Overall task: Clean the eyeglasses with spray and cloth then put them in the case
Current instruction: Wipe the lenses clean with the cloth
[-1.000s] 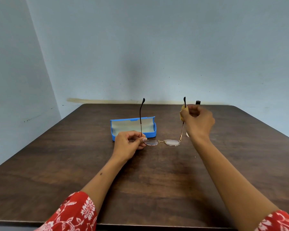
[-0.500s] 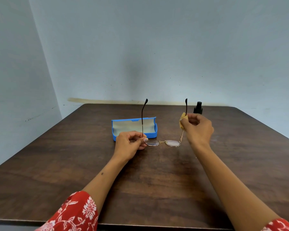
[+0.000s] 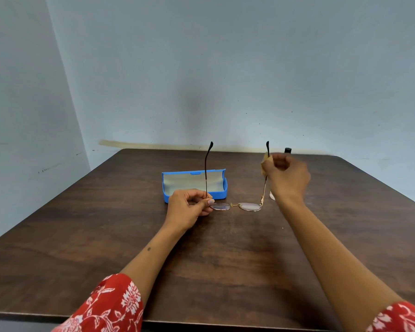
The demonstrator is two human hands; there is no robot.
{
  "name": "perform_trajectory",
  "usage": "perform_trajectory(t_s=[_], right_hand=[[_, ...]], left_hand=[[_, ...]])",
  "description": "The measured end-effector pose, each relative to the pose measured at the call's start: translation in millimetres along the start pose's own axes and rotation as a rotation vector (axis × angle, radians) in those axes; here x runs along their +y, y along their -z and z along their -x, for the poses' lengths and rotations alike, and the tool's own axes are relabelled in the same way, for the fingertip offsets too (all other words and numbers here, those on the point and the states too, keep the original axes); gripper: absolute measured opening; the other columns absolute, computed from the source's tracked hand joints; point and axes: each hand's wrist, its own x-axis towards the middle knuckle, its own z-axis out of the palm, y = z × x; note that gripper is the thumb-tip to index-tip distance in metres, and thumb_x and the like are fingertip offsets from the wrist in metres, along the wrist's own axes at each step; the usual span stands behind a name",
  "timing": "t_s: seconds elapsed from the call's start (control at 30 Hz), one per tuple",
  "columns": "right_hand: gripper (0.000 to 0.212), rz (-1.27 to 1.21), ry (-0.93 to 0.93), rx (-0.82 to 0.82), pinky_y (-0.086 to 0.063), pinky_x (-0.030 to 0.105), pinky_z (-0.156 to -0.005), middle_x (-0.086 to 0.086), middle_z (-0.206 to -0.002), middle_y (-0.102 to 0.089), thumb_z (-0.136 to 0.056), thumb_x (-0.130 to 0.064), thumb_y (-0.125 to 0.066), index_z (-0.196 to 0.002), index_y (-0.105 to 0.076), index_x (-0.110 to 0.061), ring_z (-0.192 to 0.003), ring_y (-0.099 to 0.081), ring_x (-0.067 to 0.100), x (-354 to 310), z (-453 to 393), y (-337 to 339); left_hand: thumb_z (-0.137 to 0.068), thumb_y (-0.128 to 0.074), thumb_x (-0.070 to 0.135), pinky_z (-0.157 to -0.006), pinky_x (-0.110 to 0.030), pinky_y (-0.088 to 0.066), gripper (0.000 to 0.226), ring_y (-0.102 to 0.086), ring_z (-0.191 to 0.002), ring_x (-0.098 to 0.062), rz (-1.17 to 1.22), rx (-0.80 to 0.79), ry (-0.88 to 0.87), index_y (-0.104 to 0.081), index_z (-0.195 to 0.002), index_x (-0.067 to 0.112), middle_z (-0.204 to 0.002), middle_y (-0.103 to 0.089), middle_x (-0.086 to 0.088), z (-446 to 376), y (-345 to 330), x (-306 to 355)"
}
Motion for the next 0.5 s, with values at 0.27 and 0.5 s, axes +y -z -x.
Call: perform_trajectory(t_s=[0.27,0.5], right_hand=[[0.006,0.018,0.108,-0.033,-0.051,0.028,-0.078,-0.013,-0.07,-0.064,-0.08,-0.015,-0.066,-0.08,-0.065,-0.02,-0.073,-0.063,0.011,1.5,-1.8,-1.5],[0.009,0.091,0.01,-0.03,-0.041,0.016,-0.07,0.0,-0.073,-0.069,-0.084,-0.027,-0.066,-0.081,-0.067,-0.018,-0.079,-0.065,0.015,21.5,6.4,-4.2]], left_hand=[[-0.078,-0.07,0.003,-0.068,-0.027,-0.059,0.011,-0.07,-0.065,-0.012,0.001,-0.009,0.002,-0.069,-0.082,0.013,-0.073,-0.071,-0.006,1.3,0.4,1.8],[-0.079,-0.07,0.003,-0.066,-0.024,-0.059,0.01,-0.069,-0.065,-0.011,-0.003,-0.008,0.006,-0.07,-0.086,0.009,-0.073,-0.07,-0.006,1.3,-0.1,2.0]])
